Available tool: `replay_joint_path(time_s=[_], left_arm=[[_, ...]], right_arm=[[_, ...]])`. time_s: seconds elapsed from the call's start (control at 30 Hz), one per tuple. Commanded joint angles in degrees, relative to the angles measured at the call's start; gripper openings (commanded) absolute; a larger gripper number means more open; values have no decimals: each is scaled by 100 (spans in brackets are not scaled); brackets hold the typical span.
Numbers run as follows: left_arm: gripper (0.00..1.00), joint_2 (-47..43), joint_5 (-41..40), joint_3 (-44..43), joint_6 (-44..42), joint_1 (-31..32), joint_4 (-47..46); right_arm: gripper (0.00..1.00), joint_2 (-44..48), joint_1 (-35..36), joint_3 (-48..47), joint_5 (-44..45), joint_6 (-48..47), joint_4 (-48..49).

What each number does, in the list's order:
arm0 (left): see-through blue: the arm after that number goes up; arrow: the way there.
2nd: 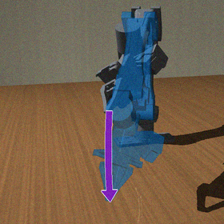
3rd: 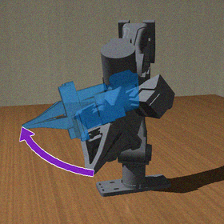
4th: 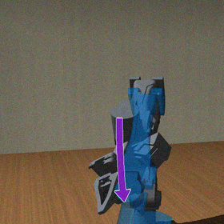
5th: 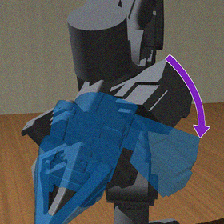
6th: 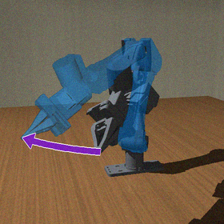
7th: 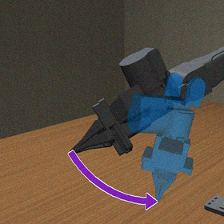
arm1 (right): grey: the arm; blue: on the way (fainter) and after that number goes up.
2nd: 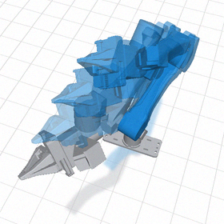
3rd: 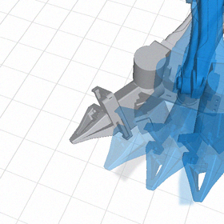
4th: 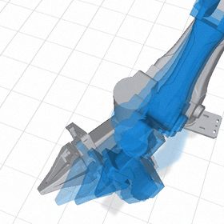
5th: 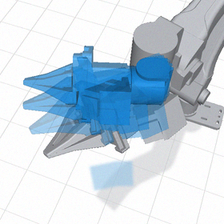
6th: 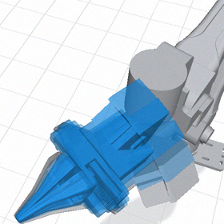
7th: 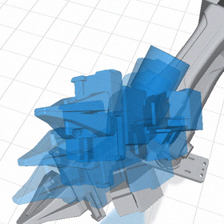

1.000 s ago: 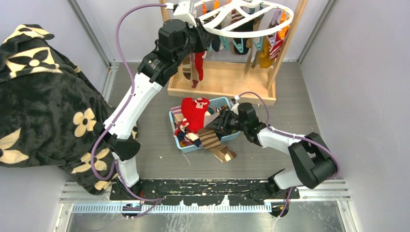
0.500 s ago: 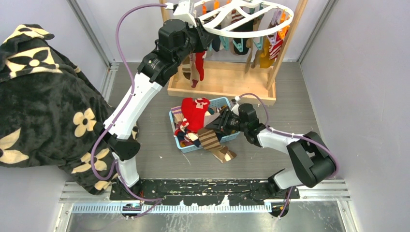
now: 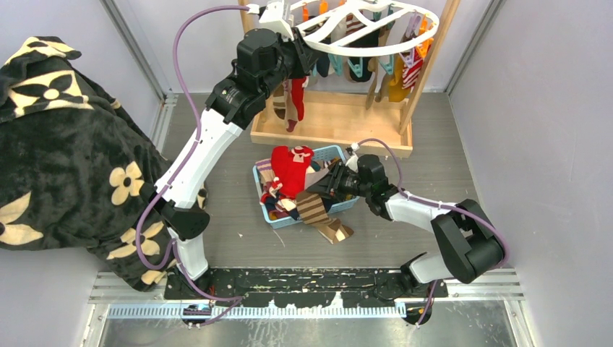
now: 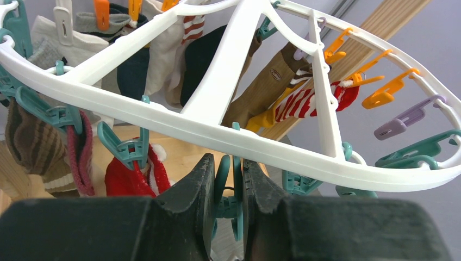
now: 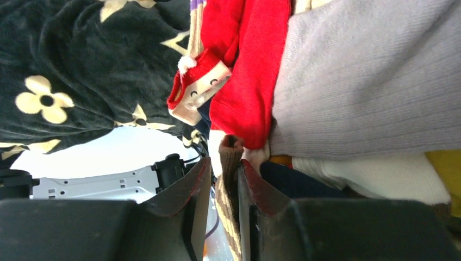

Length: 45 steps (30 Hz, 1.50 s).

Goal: Clip the socks to the hanger

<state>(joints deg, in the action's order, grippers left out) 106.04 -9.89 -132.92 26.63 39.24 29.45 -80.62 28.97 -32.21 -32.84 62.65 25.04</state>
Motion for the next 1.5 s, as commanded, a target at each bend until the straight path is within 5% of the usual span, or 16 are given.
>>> replay_joint_path(time_s=[0.0,0.23,0.57,0.7,0.83,1.13,1.47], left_arm=[[9,-285,13,-75,-24,-25,-3],[9,-286,-2,-80,-57,-31,5],[9,-263,-13,-95,-84,-30,44],[9,-261,-13,-59,-71,-29,43],[9,-285,13,10,-64,-30,51],[9,-280,-17,-10,-62,-21,7],[9,-192,-214,97,-208,93,-173]], right_arm=[[26,82,-3,-115,-207,-194,1],[2,641,-14,-567,2,-523,-565],[1,1958,-14,-3049,1164,-3219,-3704],[1,1955,-14,-3875,1616,-4043,-4235],[1,1955,-14,-4202,2064,-4604,-4037],[1,1681,137,-3802,2727,-5689,-1931],[1,916,1383,-3598,4782,-7783,-139]])
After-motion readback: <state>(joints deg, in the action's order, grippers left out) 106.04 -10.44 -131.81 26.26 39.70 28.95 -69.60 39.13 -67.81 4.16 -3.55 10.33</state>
